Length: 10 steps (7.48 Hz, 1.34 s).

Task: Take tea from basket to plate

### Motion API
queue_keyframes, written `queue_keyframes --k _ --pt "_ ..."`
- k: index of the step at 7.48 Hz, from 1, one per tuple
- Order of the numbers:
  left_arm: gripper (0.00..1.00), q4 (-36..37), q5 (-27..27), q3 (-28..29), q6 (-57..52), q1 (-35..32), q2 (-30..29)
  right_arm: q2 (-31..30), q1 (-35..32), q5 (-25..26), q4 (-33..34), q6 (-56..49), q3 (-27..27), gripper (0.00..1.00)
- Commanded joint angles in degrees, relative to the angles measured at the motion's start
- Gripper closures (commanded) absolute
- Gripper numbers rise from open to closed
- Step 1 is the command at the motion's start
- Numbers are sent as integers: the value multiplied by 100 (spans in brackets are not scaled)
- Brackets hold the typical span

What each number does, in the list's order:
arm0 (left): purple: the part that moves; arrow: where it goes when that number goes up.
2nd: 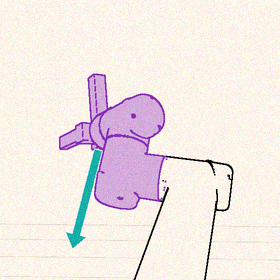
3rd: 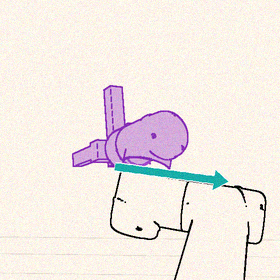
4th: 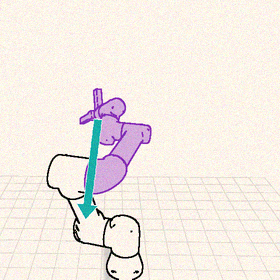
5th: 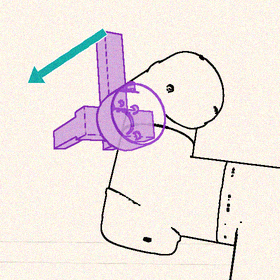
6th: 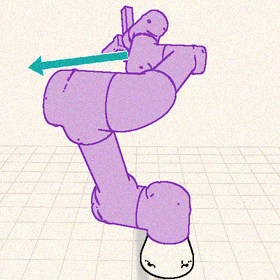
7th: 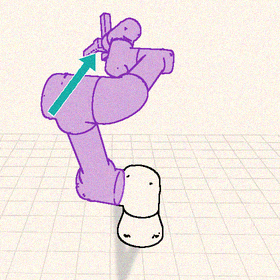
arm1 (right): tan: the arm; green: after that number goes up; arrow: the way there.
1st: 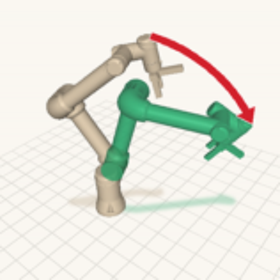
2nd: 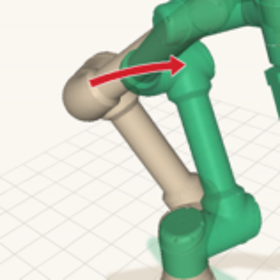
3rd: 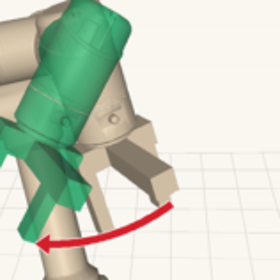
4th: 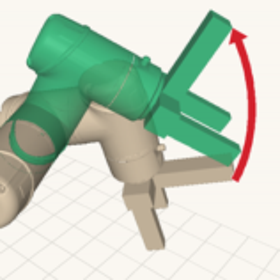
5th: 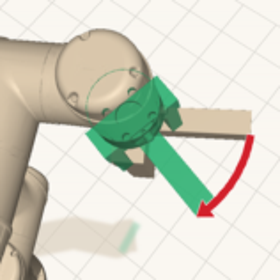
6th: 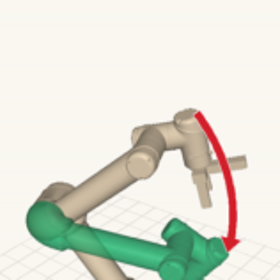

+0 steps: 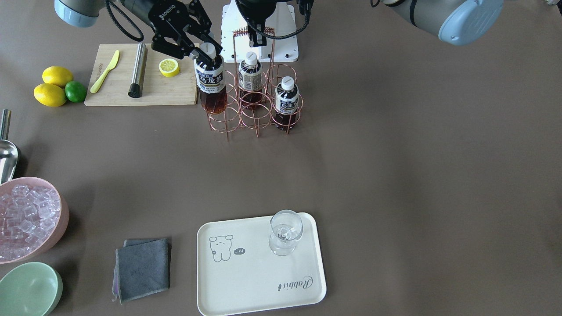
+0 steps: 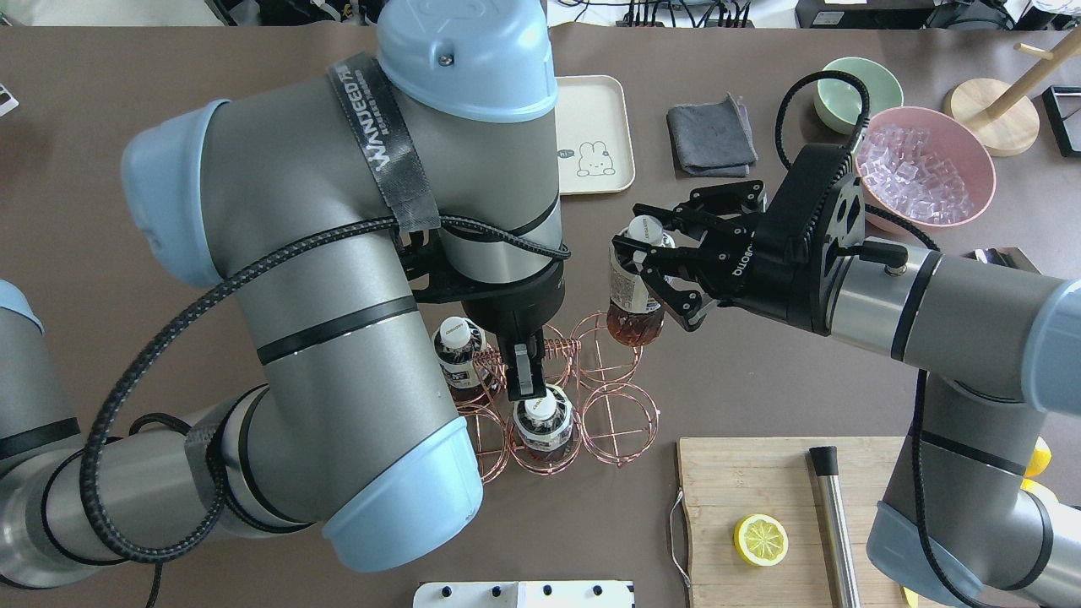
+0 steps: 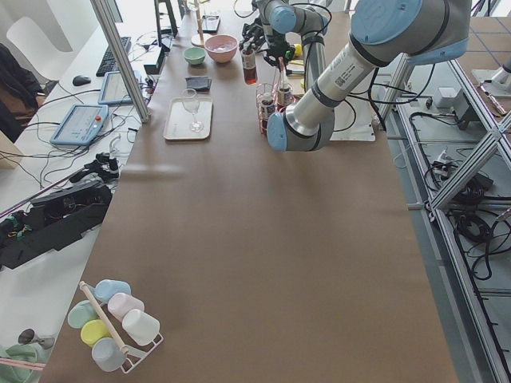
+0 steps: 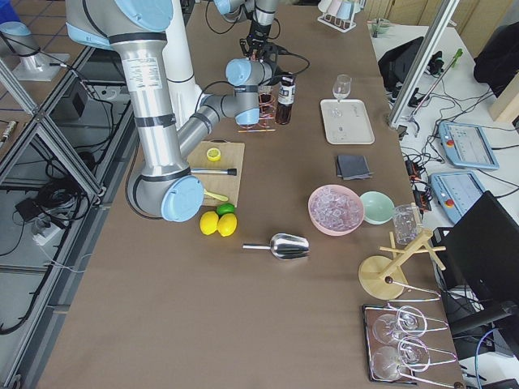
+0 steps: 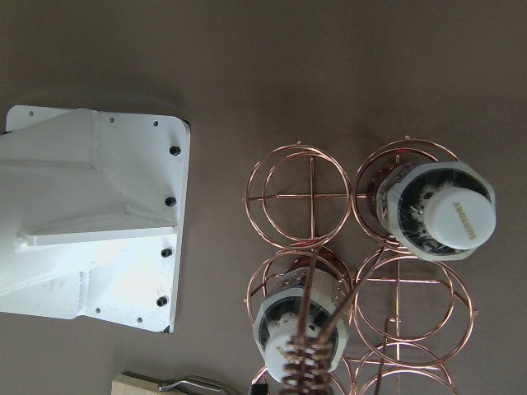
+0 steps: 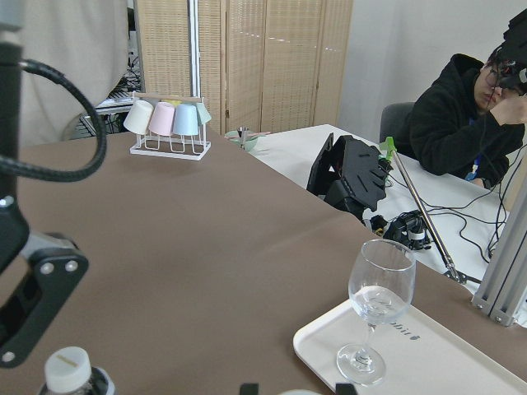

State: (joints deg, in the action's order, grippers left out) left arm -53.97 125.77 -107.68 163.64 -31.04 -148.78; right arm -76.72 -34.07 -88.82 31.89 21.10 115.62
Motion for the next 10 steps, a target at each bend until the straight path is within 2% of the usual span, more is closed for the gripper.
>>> queue_keyframes --k 1,2,3,4,5,6,7,9,10 --pt "100 1 0 -77 -60 -111 16 514 -520 -21 -8 217 -993 100" --pt "100 79 8 -278 -78 -382 181 918 -661 -30 -16 254 -1493 100" --pt "100 689 113 -445 -191 -829 148 1183 -802 -100 -34 480 -1881 100" --pt "100 1565 314 -508 -984 -1260 -44 1438 -960 -153 -112 561 -2251 100" --pt "100 2000 534 -709 -1862 -1690 50 1737 -1100 -153 -339 727 -2785 100" --pt "100 2205 597 -754 -2315 -2434 356 2183 -1267 -144 -655 911 -3547 100" --pt "100 2172 658 -728 -3033 -3277 942 2684 -1417 -110 -841 1122 -4216 100" --pt "100 2198 650 -509 -5574 -4274 1744 3153 -1550 135 -895 1290 -4766 100" --pt "100 2189 615 66 -6320 -4574 1765 3372 -1541 485 -1270 1335 -5229 100"
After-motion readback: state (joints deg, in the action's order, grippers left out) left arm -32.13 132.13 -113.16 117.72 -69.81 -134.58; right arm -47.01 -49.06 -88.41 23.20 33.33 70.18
